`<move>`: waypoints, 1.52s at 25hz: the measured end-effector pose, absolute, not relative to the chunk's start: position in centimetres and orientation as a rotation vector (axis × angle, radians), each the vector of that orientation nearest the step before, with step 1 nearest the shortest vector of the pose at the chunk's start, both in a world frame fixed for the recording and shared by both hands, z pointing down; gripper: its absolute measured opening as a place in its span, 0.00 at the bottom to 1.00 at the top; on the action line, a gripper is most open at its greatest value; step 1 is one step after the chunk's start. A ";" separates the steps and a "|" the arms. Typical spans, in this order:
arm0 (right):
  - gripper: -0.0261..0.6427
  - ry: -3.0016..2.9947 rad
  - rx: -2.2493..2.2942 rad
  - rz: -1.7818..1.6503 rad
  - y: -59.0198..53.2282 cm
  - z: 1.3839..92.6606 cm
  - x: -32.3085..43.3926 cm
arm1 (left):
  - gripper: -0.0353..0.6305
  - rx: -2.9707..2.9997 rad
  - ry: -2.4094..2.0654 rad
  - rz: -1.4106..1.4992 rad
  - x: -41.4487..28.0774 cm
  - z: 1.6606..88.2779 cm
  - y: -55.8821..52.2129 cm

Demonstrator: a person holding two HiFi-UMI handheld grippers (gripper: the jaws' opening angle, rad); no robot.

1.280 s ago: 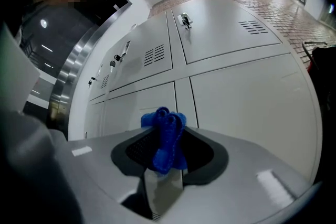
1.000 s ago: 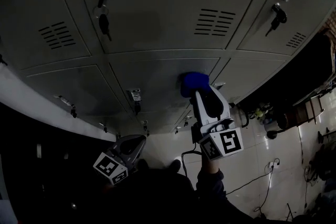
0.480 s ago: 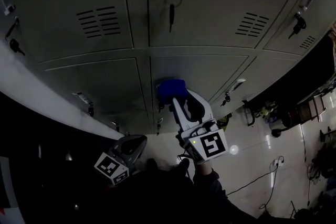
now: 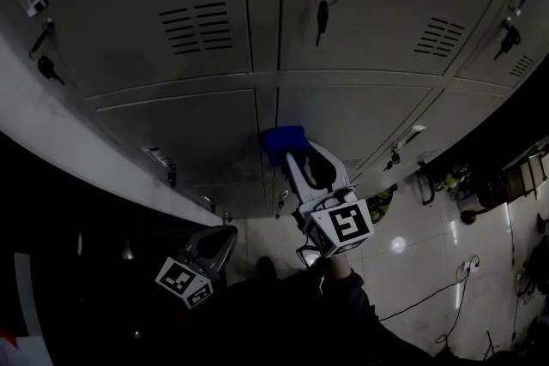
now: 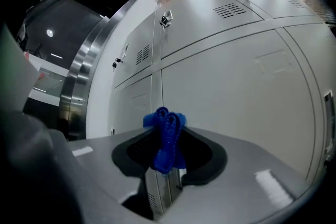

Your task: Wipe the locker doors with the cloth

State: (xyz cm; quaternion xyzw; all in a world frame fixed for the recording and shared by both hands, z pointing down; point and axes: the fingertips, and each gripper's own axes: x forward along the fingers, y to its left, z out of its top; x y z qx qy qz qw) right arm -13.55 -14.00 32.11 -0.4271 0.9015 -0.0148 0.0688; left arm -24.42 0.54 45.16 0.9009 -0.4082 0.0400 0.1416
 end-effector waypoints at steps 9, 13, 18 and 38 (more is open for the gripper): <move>0.23 2.677 -1.378 -0.052 -15.0 32.8 -8.2 | 0.05 2.628 -1.125 0.137 -20.8 45.1 -0.3; 0.22 2.641 -1.435 -0.071 -15.6 33.3 -4.2 | 0.05 2.645 -1.100 0.142 -18.0 44.6 -0.9; 0.22 2.568 -1.537 -0.074 -16.5 33.1 2.1 | 0.05 2.652 -1.075 0.168 -14.3 44.5 -1.6; 0.28 2.577 -1.460 -0.049 -18.2 34.2 9.1 | 0.05 2.604 -1.128 0.197 -6.5 44.7 -2.8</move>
